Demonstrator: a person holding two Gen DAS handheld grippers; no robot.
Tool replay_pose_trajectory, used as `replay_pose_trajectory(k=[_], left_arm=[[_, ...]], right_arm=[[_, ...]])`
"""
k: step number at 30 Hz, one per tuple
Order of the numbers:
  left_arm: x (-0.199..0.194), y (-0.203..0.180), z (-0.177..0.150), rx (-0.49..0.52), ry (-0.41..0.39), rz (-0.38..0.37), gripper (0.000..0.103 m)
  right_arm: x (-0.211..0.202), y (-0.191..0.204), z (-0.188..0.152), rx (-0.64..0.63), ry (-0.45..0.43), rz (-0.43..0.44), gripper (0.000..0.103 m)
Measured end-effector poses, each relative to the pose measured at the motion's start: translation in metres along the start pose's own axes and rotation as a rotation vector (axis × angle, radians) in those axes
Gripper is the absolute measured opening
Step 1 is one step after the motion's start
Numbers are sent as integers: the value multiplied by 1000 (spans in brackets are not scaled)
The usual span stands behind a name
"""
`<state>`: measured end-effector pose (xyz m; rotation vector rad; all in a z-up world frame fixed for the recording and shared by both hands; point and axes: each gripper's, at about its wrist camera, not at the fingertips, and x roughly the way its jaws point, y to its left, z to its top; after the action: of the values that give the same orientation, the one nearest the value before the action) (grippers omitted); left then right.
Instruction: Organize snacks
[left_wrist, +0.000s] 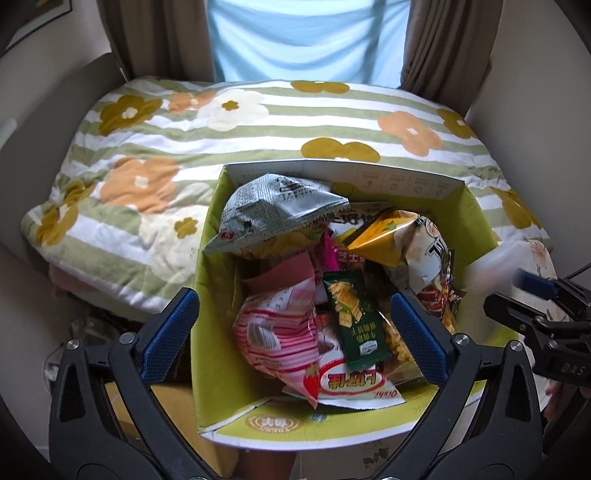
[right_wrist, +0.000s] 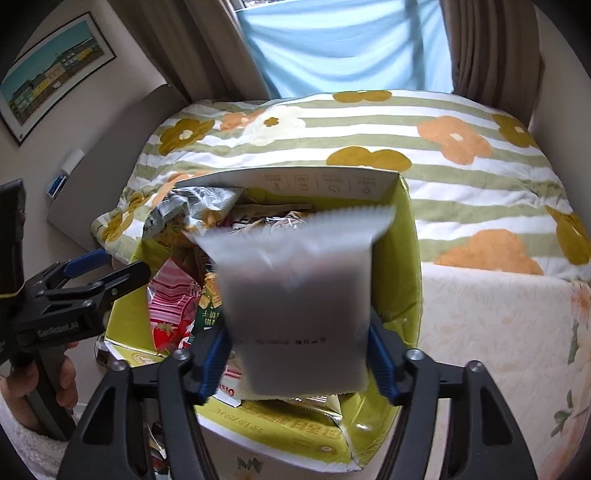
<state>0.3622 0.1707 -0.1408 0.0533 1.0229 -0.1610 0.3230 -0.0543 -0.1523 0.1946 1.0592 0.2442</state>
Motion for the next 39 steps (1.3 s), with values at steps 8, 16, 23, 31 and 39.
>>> replay_pose_trajectory(k=[8, 16, 23, 31, 39], left_arm=[[0, -5, -13, 13, 8, -26, 102], [-32, -17, -24, 26, -43, -9, 102], [-104, -48, -40, 17, -187, -18, 102], [-201, -110, -88, 5, -383, -19, 103], [-261, -155, -152, 3, -484, -8, 103]], right_arm=[[-7, -1, -14, 5, -19, -58, 92], [-35, 5, -18, -26, -93, -83, 92], [-104, 1, -28, -70, -230, -109, 92], [-216, -19, -68, -101, -413, -216, 92], [-284, -42, -138, -66, -499, -289, 102]])
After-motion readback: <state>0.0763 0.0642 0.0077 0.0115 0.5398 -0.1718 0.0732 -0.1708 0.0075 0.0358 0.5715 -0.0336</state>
